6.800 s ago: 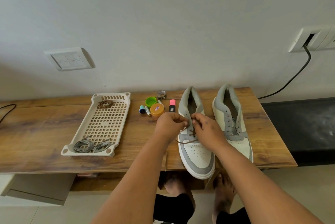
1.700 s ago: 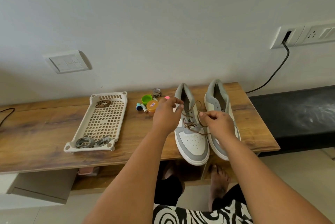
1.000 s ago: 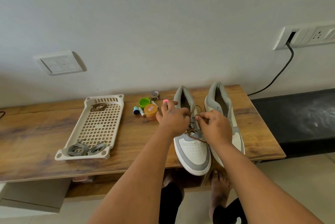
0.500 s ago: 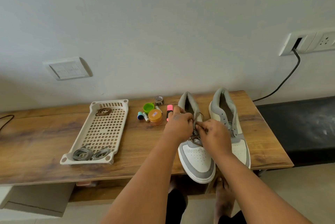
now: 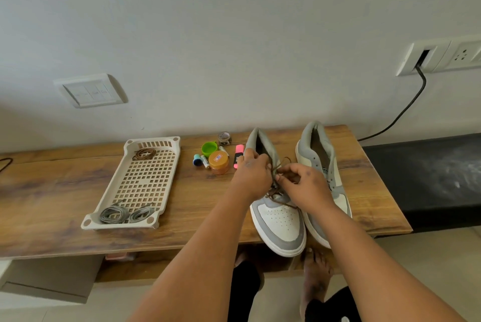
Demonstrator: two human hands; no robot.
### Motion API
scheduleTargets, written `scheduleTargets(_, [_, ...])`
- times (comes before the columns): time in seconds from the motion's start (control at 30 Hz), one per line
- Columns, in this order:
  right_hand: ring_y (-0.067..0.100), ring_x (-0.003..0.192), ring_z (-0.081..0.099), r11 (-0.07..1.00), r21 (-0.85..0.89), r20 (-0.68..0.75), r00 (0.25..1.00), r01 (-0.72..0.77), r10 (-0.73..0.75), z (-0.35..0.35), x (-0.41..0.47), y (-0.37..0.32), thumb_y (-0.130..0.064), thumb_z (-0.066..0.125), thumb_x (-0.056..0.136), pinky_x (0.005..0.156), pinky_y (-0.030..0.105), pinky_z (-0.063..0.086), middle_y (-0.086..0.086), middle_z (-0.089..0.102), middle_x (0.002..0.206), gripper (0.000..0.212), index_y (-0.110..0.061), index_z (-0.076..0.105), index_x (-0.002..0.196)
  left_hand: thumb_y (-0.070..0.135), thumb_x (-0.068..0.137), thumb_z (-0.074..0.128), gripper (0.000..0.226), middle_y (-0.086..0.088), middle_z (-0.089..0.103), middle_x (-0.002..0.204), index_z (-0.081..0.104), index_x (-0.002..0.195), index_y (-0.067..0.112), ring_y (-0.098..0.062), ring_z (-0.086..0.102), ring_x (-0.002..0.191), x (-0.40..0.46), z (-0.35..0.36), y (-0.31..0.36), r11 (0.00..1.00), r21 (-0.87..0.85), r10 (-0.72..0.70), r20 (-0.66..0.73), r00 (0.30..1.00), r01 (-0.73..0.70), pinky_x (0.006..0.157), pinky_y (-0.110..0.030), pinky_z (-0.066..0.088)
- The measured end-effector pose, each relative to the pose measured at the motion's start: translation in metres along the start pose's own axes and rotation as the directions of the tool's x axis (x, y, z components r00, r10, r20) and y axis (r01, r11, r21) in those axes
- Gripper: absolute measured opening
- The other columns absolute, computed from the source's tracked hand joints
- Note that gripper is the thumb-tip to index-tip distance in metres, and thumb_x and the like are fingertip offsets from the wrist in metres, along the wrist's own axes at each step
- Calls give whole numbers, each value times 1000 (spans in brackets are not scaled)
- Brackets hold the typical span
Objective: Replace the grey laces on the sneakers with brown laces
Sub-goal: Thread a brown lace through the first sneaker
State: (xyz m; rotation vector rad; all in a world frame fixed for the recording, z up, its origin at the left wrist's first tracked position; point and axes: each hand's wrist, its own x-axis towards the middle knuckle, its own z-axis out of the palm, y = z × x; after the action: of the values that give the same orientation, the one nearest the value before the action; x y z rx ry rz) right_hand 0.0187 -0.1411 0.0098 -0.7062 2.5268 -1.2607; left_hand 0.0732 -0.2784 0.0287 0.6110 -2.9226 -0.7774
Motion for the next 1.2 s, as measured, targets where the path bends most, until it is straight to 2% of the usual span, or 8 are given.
scheduleTargets(0.2, [1,86,59,1000,-21,92,996,-5,7,-6,-8,-5,-47,85,69,67,13,43,-16,63,92,47,-28,63,106,18,104,34,23,-11,60,107,55,100,9,-27,58,91,6,-30,1,812,-570,-302,-230,925,124,76,-38,46])
scheduleTargets(0.3, [8,95,55,997,-79,142,990,4,7,-5,-10,-7,-45,90,60,75,20,41,-10,58,107,70,-29,54,117,15,104,34,30,-5,72,84,54,81,13,-21,68,80,2,-64,1,-171,-984,-448,116,887,42,70,-33,49])
scheduleTargets(0.37, [9,100,53,995,-96,158,987,7,8,-2,-10,-7,-46,91,59,81,22,40,-9,54,113,80,-29,48,124,17,105,36,31,1,64,70,54,80,14,-12,58,59,-4,-76,-10,-443,-896,-415,189,890,-16,62,-26,43])
scheduleTargets(0.5, [10,103,53,999,-51,135,991,3,4,-1,-10,-8,-51,87,63,81,24,41,-8,53,114,83,-27,45,131,26,105,40,22,2,50,77,55,93,16,-8,44,59,-14,-72,-17,381,-884,-525,33,851,269,56,-25,36])
scheduleTargets(0.63, [10,113,50,997,-72,173,985,-3,16,-2,-9,-9,-54,89,57,87,26,43,-8,48,127,100,-27,37,137,48,96,55,34,4,57,96,58,111,18,-12,53,86,-16,-59,-26,979,-118,-151,140,978,168,72,-27,42])
scheduleTargets(0.83, [22,138,33,955,-296,291,955,28,62,6,-16,-14,-48,95,44,112,36,36,0,21,149,139,-24,9,151,36,99,56,31,-9,62,76,65,77,17,-16,52,69,-16,-64,-17,895,-434,-89,47,995,101,69,-37,46])
scheduleTargets(1.03, [25,137,34,944,-330,269,955,-27,122,7,-15,-18,-47,95,48,111,36,36,4,21,150,135,-17,13,151,26,102,49,28,-3,70,94,57,79,13,-19,64,95,-17,-77,-16,-100,-990,-93,112,989,103,98,-38,46])
scheduleTargets(1.2, [24,133,38,938,-344,269,952,-48,148,6,-18,-21,-47,94,51,107,35,39,3,25,144,124,-18,21,146,28,105,43,33,-2,62,73,53,77,14,-17,63,71,-17,-73,-14,3,-987,-186,159,970,162,78,-32,55])
